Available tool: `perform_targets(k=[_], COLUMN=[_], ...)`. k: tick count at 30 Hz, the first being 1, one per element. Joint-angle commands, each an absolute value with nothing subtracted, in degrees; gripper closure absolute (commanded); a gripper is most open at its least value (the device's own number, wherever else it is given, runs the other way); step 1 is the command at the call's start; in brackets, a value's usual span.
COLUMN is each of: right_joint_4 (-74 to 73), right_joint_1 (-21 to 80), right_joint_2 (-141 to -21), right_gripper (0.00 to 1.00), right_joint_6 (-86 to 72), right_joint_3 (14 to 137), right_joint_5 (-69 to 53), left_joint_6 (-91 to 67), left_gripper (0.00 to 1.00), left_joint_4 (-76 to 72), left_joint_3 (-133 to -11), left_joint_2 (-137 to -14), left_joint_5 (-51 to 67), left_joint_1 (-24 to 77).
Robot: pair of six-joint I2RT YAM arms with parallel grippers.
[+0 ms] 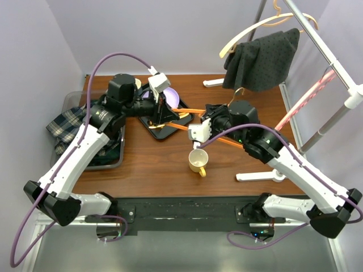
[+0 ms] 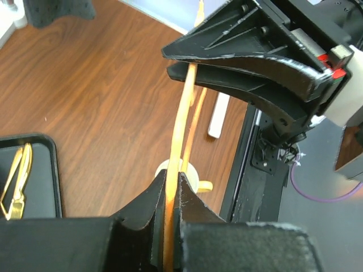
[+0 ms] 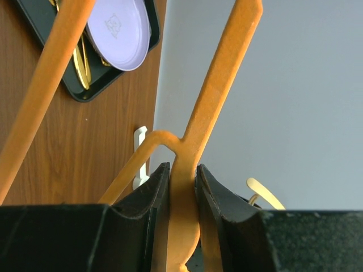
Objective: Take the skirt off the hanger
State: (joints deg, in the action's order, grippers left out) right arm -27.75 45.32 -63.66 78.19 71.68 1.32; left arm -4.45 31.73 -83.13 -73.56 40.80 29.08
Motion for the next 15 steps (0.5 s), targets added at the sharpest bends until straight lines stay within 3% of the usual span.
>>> perform_targets(k=[1, 2, 3, 7, 12, 14, 15], right_joint_4=[-20.83, -20.22, -20.3, -26.28, -18.21, -9.9, -7.06], right_joint_1=[46.14, 46.14, 46.14, 46.14, 46.14, 46.14, 46.14], right_joint_2=[-57.75, -56.35, -55.73, -53.62, -47.83, -46.85, -46.32], right_gripper=[0.77, 0.73, 0.62, 0.45, 0.27, 0.02, 0.01], right_joint_6=[71.91, 71.11, 69.89, 62.35, 50.65, 37.58, 32.14], right_joint_3=[71.9, 71.63, 71.54, 74.79, 72.08, 71.28, 71.02], right_joint_5=[-7.2, -7.9, -9.65, -17.72, -27.06, -26.9, -25.24], left_joint_6=[-7.2, -7.38, -7.64, -10.8, -14.41, -15.55, -17.04], left_gripper=[1.0, 1.0, 1.0, 1.0, 1.0, 1.0, 1.0], left_joint_4=[24.35, 23.13, 22.33, 17.68, 11.88, 8.2, 6.96], left_joint_3=[-82.88, -82.62, -82.44, -81.3, -80.25, -79.46, -79.37], left_joint_2=[-71.46, -71.11, -70.76, -68.82, -68.91, -68.64, -68.64], left_joint_5=[35.95, 35.77, 35.16, 34.72, 35.24, 35.77, 35.86], left_joint_1=[29.27, 29.27, 29.27, 29.27, 29.27, 29.27, 29.27])
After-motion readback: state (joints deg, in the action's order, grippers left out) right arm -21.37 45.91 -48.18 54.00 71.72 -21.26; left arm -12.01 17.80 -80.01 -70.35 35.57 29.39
